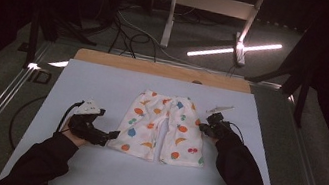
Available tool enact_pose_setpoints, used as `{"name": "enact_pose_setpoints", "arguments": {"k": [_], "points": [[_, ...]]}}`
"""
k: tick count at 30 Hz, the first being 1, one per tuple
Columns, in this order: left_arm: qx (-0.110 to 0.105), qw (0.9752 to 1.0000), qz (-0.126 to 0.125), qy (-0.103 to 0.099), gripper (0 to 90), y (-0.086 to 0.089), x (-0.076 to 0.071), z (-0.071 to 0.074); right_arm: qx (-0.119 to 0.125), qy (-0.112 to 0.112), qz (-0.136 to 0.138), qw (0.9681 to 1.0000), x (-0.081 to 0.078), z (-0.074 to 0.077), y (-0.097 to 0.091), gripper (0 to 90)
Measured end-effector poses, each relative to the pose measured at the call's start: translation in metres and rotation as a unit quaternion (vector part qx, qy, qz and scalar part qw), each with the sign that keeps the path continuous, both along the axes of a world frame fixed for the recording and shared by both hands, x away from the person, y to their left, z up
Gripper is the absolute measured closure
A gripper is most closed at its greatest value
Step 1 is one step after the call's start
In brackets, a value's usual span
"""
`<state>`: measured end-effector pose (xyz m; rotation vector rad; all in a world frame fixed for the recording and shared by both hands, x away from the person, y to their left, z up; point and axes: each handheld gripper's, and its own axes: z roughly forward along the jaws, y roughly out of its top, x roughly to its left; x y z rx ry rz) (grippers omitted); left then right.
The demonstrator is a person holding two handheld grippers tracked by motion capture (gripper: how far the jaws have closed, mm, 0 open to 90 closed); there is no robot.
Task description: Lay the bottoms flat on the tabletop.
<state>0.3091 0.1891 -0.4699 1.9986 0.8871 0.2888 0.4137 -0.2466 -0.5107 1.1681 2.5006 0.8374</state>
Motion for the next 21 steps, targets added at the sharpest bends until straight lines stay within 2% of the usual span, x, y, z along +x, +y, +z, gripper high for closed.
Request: {"name": "enact_pose_setpoints", "arguments": {"k": [4, 10, 12, 14, 17, 20, 21], "points": [[-0.005, 1.0000, 0.001, 0.003, 0.7, 0.006, -0.004, -0.002, -0.003, -0.005, -0.005, 1.0000, 0.000, 0.000, -0.001, 90.0], [-0.013, 0.9999, 0.001, -0.003, 0.5, 0.012, -0.006, -0.001, -0.009, -0.005, -0.005, 0.9999, 0.000, 0.001, 0.000, 89.9], [-0.015, 0.9999, -0.001, -0.008, 0.3, 0.013, -0.006, -0.001, 0.005, 0.000, 0.001, 1.0000, 0.001, 0.002, 0.000, 87.2], [-0.016, 0.9998, -0.007, -0.008, 0.3, 0.014, -0.007, -0.001, 0.026, -0.011, 0.009, 0.9996, 0.000, 0.007, 0.000, 78.3], [-0.015, 0.9996, -0.021, -0.013, 0.3, 0.012, -0.008, 0.001, 0.064, -0.022, 0.028, 0.9973, -0.002, 0.019, 0.003, 54.7], [-0.019, 0.9995, -0.020, -0.013, 0.1, 0.013, -0.007, 0.003, 0.095, -0.033, 0.045, 0.9940, -0.004, 0.031, 0.008, 31.3], [-0.020, 0.9995, -0.020, -0.014, 0.0, 0.013, -0.007, 0.003, 0.103, -0.032, 0.047, 0.9930, -0.004, 0.034, 0.010, 26.4]]}}
